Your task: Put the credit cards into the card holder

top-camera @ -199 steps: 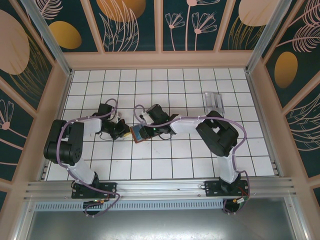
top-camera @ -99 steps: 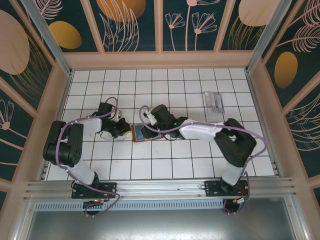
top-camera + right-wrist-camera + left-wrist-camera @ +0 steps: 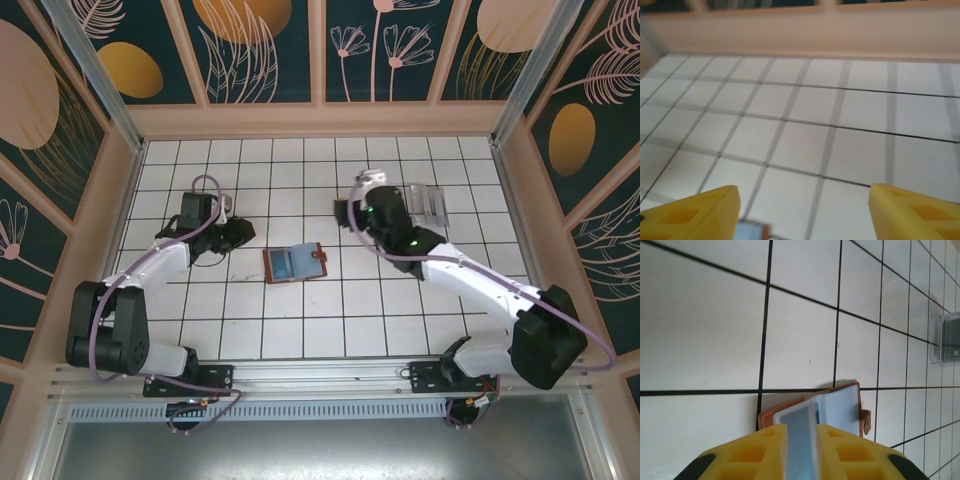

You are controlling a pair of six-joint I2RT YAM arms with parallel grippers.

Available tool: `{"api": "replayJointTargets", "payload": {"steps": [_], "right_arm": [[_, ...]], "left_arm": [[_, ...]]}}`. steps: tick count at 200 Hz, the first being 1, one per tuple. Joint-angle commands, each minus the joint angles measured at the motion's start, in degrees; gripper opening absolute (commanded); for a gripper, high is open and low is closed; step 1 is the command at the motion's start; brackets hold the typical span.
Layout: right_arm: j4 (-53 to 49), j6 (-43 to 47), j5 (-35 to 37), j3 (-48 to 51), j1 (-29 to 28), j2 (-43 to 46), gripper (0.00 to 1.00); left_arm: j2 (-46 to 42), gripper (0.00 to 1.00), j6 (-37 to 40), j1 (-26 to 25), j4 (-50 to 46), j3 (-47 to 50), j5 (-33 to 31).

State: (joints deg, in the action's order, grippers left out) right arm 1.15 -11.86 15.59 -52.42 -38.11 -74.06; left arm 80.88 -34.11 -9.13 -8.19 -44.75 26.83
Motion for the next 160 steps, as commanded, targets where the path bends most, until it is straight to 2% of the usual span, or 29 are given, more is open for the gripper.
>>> {"api": "replayJointTargets", "payload": {"steps": [1,13,29,47,65,85,100,121,160], "right_arm": [[-8.3,-2.3,2.9,-0.2,6.3,1.9,0.75],[-11.5,-2.7,0.0,-0.8,10.5,1.6,0.75],[-14.1,-0.7,-10.4,-1.8,13.2,0.3,0.71],[-13.8,1.4,-23.5,-1.4,11.7,-1.6,0.63],[-11.0,-1.8,-30.0,0.6,7.2,-3.6,0.59],[-6.0,-6.9,-32.2,3.0,-1.7,-6.9,0.6],[-2.0,-10.5,-33.4,4.2,-5.2,-10.4,0.61],[0.7,-12.9,-33.1,3.9,-7.1,-15.2,0.63],[0.3,-13.1,-33.9,1.2,-6.8,-22.5,0.63]], "left_arm": [[-0.6,0.25,1.2,-0.3,0.9,-0.5,-1.1],[-0.3,0.25,1.3,-0.3,1.3,-0.1,0.0],[-0.4,0.26,1.2,-0.5,1.5,0.9,0.5],[-0.1,0.28,0.2,-1.3,2.6,2.4,0.5],[0.8,0.28,-1.0,-2.8,3.0,3.4,0.9],[2.3,0.29,-2.4,-3.9,3.5,4.6,0.6],[3.3,0.29,-2.8,-4.0,4.4,5.1,1.8],[3.3,0.3,-3.3,-4.1,5.1,5.5,1.6],[4.9,0.3,-3.0,-4.1,5.7,5.1,2.6]]}}
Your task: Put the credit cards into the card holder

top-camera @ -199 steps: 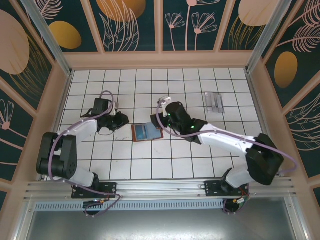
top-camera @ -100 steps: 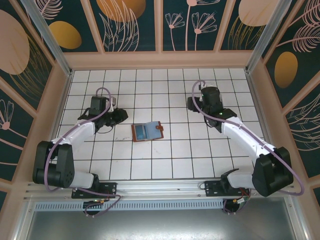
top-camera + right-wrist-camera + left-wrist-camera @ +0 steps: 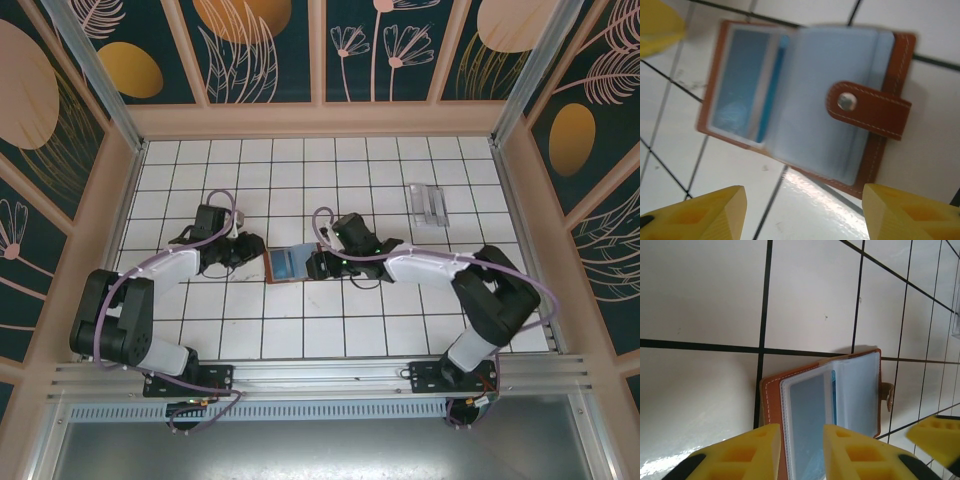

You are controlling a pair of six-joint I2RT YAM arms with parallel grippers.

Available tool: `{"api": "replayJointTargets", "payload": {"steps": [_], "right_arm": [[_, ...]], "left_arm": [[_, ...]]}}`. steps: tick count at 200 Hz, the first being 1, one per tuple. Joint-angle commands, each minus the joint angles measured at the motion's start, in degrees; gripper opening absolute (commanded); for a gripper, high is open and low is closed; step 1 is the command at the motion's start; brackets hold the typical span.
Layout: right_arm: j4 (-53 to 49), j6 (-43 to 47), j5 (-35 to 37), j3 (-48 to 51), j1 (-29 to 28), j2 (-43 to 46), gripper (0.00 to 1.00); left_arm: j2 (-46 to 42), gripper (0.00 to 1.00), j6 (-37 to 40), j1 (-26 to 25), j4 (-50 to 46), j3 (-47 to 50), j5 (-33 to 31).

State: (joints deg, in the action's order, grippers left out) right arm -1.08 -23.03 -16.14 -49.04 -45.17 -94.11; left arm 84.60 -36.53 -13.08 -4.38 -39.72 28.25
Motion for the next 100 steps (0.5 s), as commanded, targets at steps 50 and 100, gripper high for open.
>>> {"api": "replayJointTargets", "payload": {"steps": [50,100], "right_arm": [[1.6,-1.2,-3.3,-6.0,0.1,-6.1,0.57],[1.0,-1.5,-2.6,-7.3,-0.2,-8.9,0.53]], "left_arm": [[1.1,0.3,-0.2,-0.1,2.0,0.9,0.5],[1.5,0.3,0.3,-0.2,1.7,1.1,0.9]]}}
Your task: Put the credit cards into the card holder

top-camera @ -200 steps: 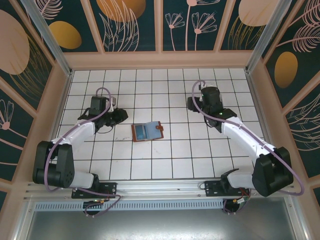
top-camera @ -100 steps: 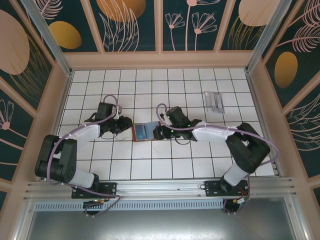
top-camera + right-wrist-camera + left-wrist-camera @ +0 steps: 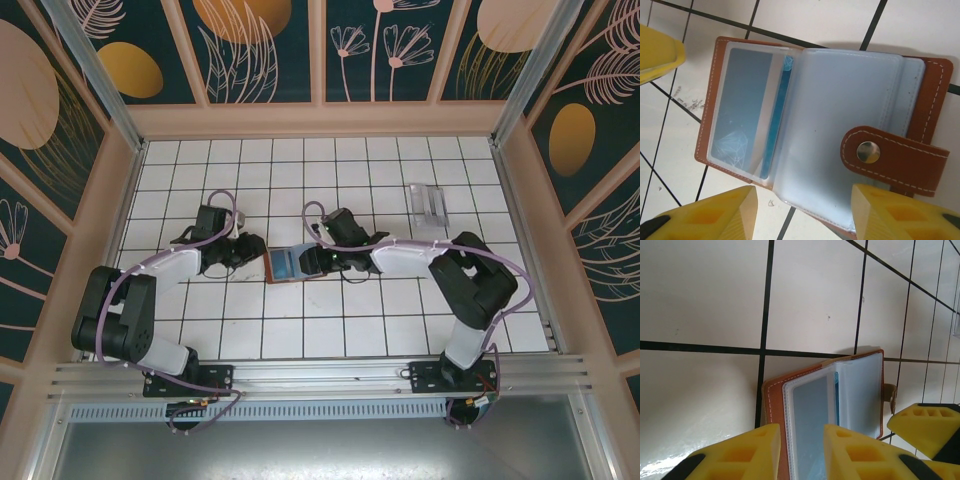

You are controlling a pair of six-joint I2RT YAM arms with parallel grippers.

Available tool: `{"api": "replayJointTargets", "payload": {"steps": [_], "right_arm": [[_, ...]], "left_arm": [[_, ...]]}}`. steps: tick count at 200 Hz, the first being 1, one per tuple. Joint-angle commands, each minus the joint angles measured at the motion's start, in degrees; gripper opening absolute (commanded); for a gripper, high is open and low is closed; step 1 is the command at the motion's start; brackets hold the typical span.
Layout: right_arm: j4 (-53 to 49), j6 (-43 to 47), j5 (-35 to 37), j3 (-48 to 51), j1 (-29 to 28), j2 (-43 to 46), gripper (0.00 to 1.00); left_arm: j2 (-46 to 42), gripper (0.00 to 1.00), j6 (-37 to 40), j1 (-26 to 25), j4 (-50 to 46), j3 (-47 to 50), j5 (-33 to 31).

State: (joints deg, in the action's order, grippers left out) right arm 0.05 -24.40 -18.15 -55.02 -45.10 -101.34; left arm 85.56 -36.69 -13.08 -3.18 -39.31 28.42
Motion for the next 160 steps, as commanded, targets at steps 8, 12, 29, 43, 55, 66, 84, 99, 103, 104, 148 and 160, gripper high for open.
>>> {"api": "replayJointTargets", "payload": {"steps": [8,12,29,43,55,66,84,99,103,104,148,160], "right_arm": [[-0.1,-0.4,-0.3,-1.1,-0.5,-1.8,0.54],[-0.1,-0.5,0.0,-1.1,-0.6,-2.0,0.55],[-0.6,-0.3,0.7,-1.3,-1.3,-2.4,0.55],[-1.5,-0.1,2.2,-1.5,-2.2,-2.6,0.55],[-1.4,-0.2,2.8,-1.5,-2.7,-3.0,0.55],[-1.6,-0.2,2.8,-1.8,-3.0,-3.5,0.55],[-2.2,-0.1,3.9,-2.4,-3.8,-3.9,0.56],[-0.9,-0.4,3.1,-2.3,-4.0,-4.4,0.56],[-0.7,-0.6,2.7,-2.4,-4.0,-4.7,0.56],[-0.6,-0.6,2.6,-2.5,-4.0,-4.8,0.56],[2.3,-2.7,2.8,-3.7,-4.1,-6.3,0.55],[3.7,-2.2,1.3,-4.5,-4.3,-7.3,0.55]], "left_arm": [[0.7,0.3,0.8,-0.2,0.2,0.4,0.9],[0.7,0.3,1.0,-0.1,0.1,0.2,1.0],[0.7,0.3,1.4,-0.2,-0.3,-0.2,0.1],[1.3,0.3,1.0,-0.1,0.4,-0.3,0.5],[2.0,0.3,1.2,-0.1,0.3,-0.8,1.2],[2.2,0.3,1.3,-0.2,0.2,-1.0,0.8],[2.7,0.3,0.4,-0.1,1.5,-0.7,1.3],[3.3,0.29,0.4,-0.2,1.6,-0.9,1.9],[3.3,0.28,0.5,-0.1,1.6,-0.8,1.8],[3.3,0.28,0.5,-0.1,1.6,-0.8,1.8],[3.6,0.22,-1.0,-0.6,3.9,0.8,2.0],[3.5,0.22,-1.6,-0.7,4.3,1.3,1.7]]}}
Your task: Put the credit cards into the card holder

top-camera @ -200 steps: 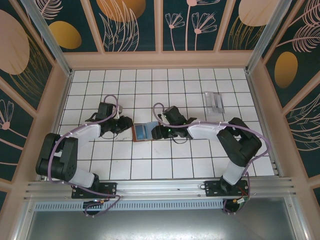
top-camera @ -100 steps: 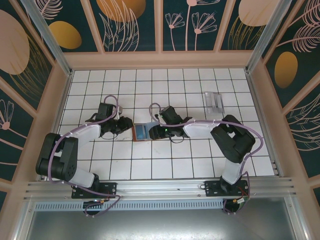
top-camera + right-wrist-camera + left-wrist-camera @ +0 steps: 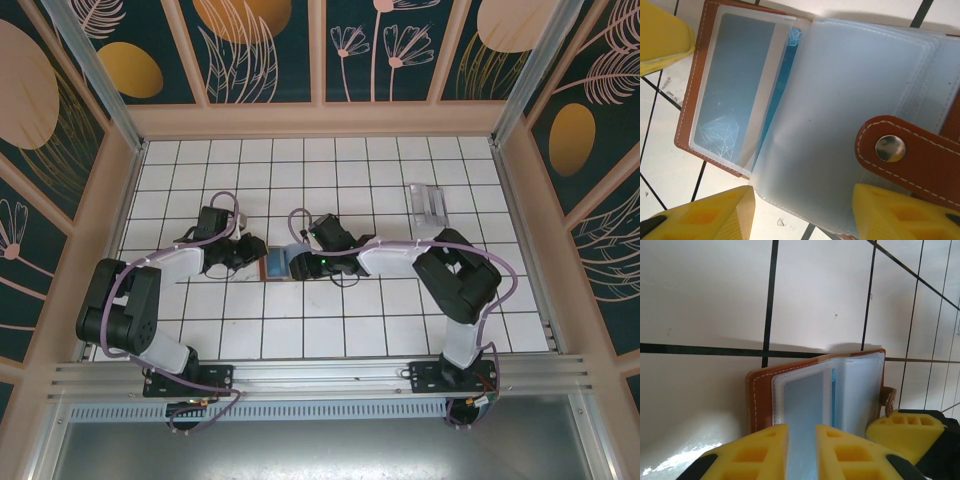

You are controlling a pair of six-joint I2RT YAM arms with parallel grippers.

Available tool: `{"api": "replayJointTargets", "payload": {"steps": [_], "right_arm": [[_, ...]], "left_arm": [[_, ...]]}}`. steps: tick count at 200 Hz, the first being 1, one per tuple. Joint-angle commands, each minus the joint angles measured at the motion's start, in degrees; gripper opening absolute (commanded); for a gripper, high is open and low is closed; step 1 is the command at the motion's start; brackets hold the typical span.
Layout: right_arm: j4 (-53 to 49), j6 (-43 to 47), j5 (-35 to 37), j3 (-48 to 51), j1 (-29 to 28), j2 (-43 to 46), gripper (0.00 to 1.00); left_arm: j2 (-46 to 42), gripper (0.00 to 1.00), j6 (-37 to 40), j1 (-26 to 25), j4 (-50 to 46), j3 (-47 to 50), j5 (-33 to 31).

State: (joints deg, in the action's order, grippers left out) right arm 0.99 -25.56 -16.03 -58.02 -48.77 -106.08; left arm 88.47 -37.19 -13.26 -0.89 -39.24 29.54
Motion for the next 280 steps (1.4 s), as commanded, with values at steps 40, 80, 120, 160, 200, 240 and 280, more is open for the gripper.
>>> {"api": "replayJointTargets", "payload": {"steps": [40,80,120,160,200,240,280], "right_arm": [[6.8,-1.6,-3.3,-2.3,-1.0,-3.9,0.55],[9.1,-2.2,-4.4,-3.7,-1.0,-4.8,0.52],[9.8,-3.1,-4.7,-3.7,-1.0,-4.6,0.5],[10.3,-2.9,-4.6,-3.6,-1.1,-3.2,0.5],[6.7,-2.5,-1.7,-5.0,-1.1,-0.2,0.5],[-5.8,-3.9,7.2,-7.6,-1.1,2.7,0.53],[-4.3,-7.5,4.3,-4.8,-1.7,1.9,0.54]], "left_arm": [[-1.5,0.22,-1.1,-0.5,1.3,2.2,-0.7],[-1.9,0.23,-1.3,-0.6,1.2,2.5,-0.5],[-2.1,0.23,-1.1,-0.6,2.0,3.3,-0.5],[-0.3,0.24,-1.1,-0.6,2.9,2.8,1.1],[-0.3,0.24,-0.6,-0.6,2.7,2.4,0.9],[-0.4,0.24,-0.5,-0.6,2.7,3.0,0.9],[-0.7,0.24,-0.5,-0.6,2.4,2.8,0.8]]}}
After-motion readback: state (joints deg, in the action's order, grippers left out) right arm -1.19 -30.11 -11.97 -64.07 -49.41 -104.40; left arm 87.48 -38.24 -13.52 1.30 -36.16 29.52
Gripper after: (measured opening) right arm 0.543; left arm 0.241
